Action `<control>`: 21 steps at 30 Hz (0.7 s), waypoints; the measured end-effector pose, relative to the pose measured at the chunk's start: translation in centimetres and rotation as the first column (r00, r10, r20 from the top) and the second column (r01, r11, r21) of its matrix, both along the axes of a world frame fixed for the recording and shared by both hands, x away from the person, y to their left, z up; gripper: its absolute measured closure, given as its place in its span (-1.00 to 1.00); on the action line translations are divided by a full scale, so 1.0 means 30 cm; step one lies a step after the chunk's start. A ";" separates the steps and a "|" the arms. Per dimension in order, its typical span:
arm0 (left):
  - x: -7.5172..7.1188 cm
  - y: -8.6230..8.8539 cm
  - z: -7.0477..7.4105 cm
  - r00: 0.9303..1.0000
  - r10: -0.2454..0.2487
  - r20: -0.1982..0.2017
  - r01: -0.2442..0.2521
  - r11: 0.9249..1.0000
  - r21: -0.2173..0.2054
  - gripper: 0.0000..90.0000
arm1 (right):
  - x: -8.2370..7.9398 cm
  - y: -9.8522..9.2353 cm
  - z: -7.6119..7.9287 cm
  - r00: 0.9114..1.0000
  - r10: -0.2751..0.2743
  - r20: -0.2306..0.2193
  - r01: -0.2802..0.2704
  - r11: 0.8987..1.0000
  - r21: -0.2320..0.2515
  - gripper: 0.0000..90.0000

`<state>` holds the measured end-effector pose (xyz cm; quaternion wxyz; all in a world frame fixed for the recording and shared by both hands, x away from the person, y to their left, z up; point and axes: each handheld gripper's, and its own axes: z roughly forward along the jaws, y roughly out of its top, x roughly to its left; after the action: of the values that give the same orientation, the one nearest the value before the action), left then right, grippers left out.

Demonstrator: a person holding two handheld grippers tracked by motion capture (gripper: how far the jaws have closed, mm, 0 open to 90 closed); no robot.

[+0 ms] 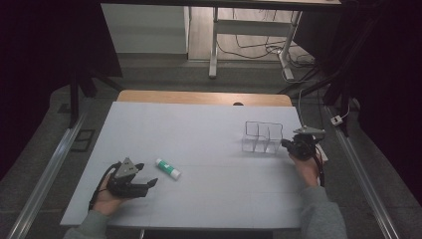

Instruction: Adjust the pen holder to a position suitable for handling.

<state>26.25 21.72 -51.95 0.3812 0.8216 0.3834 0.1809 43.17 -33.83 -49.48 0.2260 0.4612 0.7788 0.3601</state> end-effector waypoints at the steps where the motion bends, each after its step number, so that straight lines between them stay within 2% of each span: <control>1: 0.000 0.000 0.000 1.000 -0.001 0.001 0.001 1.000 0.000 -0.44 | 0.004 0.004 0.001 1.000 0.001 -0.005 -0.001 1.000 -0.004 0.98; 8: 0.000 0.001 0.000 1.000 -0.002 0.002 0.002 1.000 0.000 -0.44 | 0.013 0.023 -0.006 1.000 0.007 -0.001 -0.007 1.000 -0.027 0.98; 21: 0.001 0.001 -0.002 1.000 -0.002 0.000 0.002 1.000 0.008 -0.44 | 0.017 0.024 -0.014 1.000 0.006 0.003 -0.006 0.999 -0.032 0.98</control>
<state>26.28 21.74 -52.03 0.3782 0.8234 0.3819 0.1821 43.69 -33.12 -49.88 0.2336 0.4547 0.7855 0.3488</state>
